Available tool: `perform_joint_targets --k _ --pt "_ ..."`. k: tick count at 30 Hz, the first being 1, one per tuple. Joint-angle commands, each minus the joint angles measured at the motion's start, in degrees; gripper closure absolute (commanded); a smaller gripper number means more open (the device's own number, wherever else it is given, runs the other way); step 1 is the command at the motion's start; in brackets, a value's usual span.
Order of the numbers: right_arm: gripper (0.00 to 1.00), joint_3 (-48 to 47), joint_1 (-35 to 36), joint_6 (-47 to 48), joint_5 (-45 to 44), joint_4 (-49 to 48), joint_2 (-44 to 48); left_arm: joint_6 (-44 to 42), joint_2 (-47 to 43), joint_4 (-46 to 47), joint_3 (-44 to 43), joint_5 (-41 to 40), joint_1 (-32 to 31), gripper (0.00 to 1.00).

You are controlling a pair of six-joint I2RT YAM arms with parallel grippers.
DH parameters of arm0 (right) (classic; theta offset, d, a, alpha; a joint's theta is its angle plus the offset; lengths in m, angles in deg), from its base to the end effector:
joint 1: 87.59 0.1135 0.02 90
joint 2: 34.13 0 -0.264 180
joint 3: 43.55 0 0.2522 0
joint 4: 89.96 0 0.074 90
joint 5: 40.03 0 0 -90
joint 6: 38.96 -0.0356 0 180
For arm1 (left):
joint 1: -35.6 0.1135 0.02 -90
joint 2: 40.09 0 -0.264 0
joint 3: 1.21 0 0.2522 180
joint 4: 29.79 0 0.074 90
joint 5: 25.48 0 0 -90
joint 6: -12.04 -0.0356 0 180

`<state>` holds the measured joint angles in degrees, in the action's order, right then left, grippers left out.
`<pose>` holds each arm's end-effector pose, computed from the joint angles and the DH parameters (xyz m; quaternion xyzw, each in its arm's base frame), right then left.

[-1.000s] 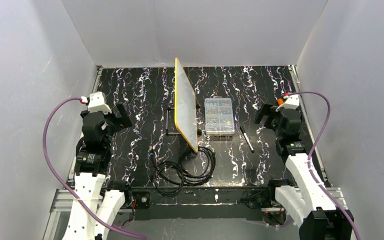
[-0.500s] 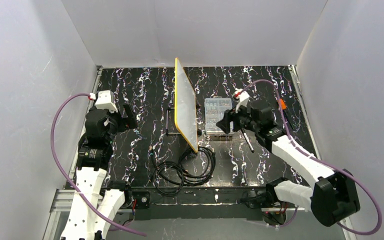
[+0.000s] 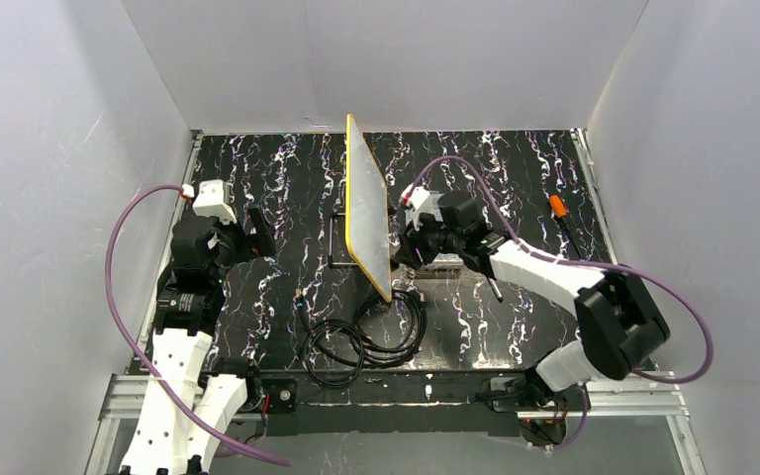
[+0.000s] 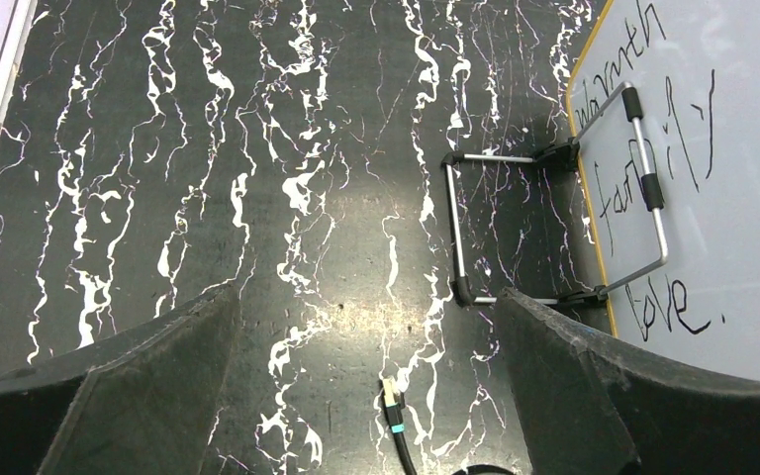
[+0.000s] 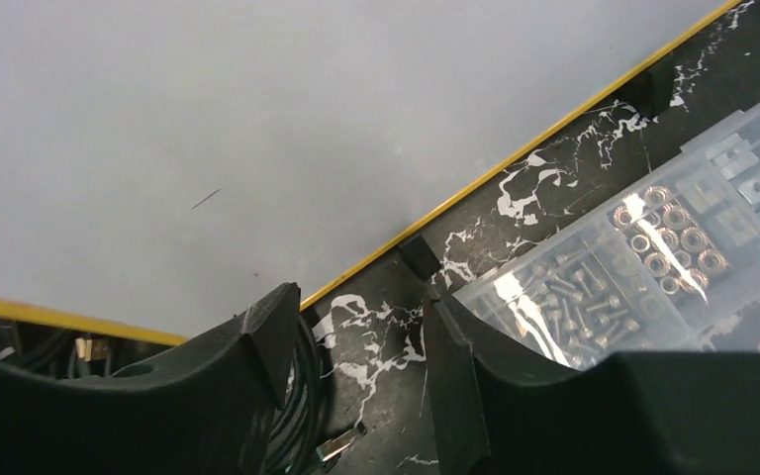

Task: Write a sentence on the whiteboard
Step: Adjust the whiteboard stand at the center of the board.

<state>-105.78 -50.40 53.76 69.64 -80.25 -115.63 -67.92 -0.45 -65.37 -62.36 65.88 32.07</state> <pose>0.2422 0.1988 0.2393 -0.3712 0.7683 0.2888 0.4342 0.1573 -0.0105 0.3478 -0.0375 0.7875 -0.0820 0.6097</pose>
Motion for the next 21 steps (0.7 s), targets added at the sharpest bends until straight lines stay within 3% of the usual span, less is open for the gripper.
perform_joint_targets --k 1,9,21 --pt "0.44 -5.00 1.13 5.61 -0.06 -1.71 -5.99 -0.24 -0.35 0.55 0.42 1.01 0.02 0.01" --pt "0.42 -9.90 3.15 9.23 -2.68 0.28 -15.21 -0.75 -0.09 0.64 0.46 0.87 -0.51 0.01" --pt "0.41 -10.33 3.15 11.84 -7.44 3.87 -17.77 -1.17 -0.26 0.38 0.46 -0.12 -1.03 0.01"
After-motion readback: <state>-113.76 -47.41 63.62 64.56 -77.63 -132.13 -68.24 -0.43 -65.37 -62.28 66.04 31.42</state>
